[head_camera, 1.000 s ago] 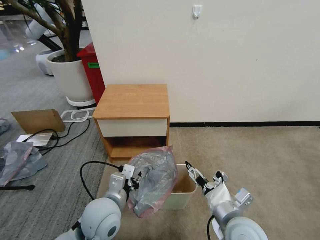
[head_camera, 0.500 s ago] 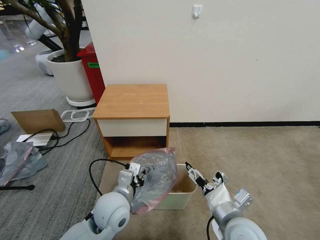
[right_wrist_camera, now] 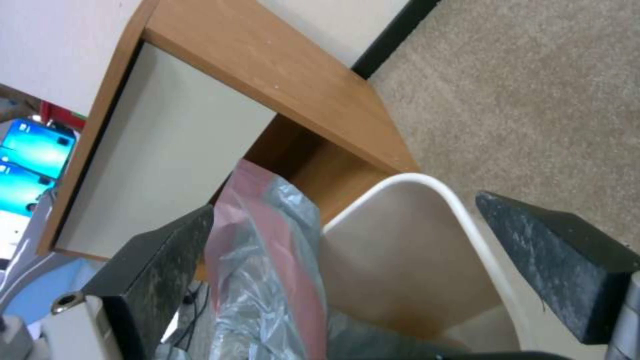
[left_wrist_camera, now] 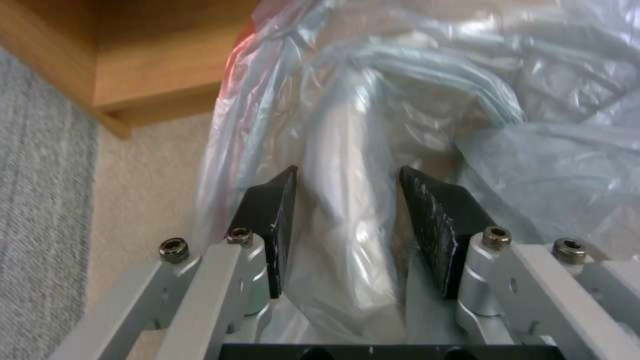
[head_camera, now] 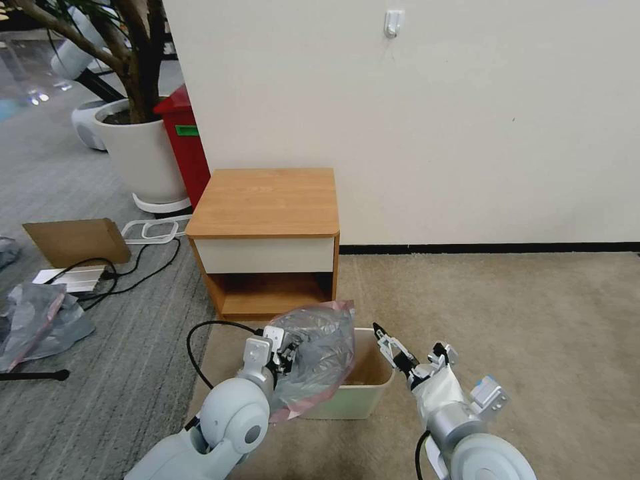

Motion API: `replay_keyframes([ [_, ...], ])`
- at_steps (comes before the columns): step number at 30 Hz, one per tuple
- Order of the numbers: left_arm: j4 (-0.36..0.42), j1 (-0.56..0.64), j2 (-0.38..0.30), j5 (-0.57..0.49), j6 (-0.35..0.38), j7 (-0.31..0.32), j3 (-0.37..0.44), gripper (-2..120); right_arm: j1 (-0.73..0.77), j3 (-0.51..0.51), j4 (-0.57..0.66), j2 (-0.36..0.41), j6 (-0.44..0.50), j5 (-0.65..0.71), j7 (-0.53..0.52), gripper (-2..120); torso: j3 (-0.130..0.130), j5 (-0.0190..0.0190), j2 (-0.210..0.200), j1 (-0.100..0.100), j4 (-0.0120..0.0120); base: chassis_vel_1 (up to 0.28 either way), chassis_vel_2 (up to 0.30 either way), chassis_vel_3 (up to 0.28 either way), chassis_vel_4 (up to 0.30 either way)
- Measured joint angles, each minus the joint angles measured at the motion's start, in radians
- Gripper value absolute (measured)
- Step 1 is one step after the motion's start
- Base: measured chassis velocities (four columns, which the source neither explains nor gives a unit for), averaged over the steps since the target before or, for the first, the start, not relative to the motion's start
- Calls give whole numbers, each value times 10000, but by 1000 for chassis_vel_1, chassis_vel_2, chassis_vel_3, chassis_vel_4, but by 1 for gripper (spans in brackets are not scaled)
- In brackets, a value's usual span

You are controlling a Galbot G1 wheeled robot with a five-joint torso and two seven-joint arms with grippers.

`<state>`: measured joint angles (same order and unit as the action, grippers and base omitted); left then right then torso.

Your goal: Pick up the garbage bag from the table and place it over the trash can.

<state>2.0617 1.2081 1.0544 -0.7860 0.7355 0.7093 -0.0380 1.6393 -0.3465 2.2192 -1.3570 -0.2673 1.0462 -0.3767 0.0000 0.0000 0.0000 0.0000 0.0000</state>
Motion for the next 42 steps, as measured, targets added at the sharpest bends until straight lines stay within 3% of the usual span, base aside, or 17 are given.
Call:
replay_keyframes([
  [11, -169, 26, 222, -294, -1, 364, -100, 39, 6, 10, 28, 14, 8, 6, 0, 100, -1, 0, 1, 0, 0, 0, 0, 0, 0],
  [19, -42, 102, 230, -296, -32, 197, -35, 13, -209, 69, 104, 62, -3, -128, 6, 100, 0, 0, 0, 0, 0, 0, 0, 0, 0],
  [21, 90, 253, 166, -123, -502, -507, 94, 5, -311, 81, 76, 170, 7, -926, 455, 100, 0, -1, 0, 0, 0, 0, 0, 0, 0],
  [22, 90, 253, 166, -123, -502, -507, 94, 5, -311, 81, 76, 170, 7, -926, 455, 100, 0, -1, 0, 0, 0, 0, 0, 0, 0],
  [25, 203, 532, 49, 503, -1283, -1555, 284, 5, -354, 30, 207, 415, -118, -2352, 1538, 100, 0, 1, 0, 0, 0, 0, 0, 0, 0],
  [31, 607, 917, -21, 784, -1771, -2448, 599, 5, -273, 67, 861, 877, -998, -3220, 2426, 100, 0, -1, 0, 0, 0, 0, 0, 0, 0],
  [38, 924, 1144, -145, 889, -1942, -2839, 836, 5, -534, 198, 566, 943, -1071, -4368, 2480, 100, 0, 1, 0, 0, 0, 0, 0, 0, 0],
  [42, 1020, 1190, -197, 877, -1959, -2875, 912, 5, -656, 249, 484, 918, -1011, -4466, 2476, 92, -1, 0, 0, 0, 0, 0, 0, 0, 0],
])
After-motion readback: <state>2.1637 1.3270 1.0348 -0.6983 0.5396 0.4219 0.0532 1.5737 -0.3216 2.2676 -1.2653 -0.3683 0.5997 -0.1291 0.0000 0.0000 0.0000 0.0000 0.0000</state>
